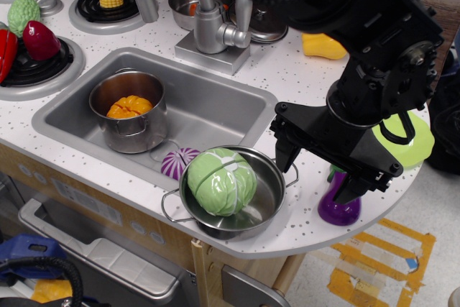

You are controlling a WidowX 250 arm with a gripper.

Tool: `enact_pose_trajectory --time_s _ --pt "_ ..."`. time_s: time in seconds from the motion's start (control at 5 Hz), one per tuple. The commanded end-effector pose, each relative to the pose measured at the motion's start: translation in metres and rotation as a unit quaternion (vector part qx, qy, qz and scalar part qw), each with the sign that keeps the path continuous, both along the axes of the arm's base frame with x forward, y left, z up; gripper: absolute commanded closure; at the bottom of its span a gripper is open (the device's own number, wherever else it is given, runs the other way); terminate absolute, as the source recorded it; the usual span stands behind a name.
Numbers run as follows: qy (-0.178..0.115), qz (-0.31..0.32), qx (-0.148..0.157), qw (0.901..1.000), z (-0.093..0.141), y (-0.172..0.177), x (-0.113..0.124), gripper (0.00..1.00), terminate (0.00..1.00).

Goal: Put eggplant on plate

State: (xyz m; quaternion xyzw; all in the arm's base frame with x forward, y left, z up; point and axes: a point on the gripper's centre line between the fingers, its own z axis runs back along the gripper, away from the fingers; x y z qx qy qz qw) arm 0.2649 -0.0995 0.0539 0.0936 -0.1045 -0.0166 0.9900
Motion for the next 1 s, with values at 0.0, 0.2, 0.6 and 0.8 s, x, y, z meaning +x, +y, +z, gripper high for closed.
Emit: enact_pose_trajectory --time_s 0.0,0.2,0.6,0.8 --pt "0.0 0.0 0.0 1.0 0.0 0.0 0.0 0.0 0.0" --pt "-0.006 0.012 -0.018 0.9997 -0.002 -0.005 0.009 0.0 0.0" --pt "-0.021 0.062 -0.061 0.996 -0.004 -0.017 0.029 0.0 0.0" --pt "-0.032 0.079 -0.083 0.9929 -0.014 -0.017 0.032 0.0 0.0"
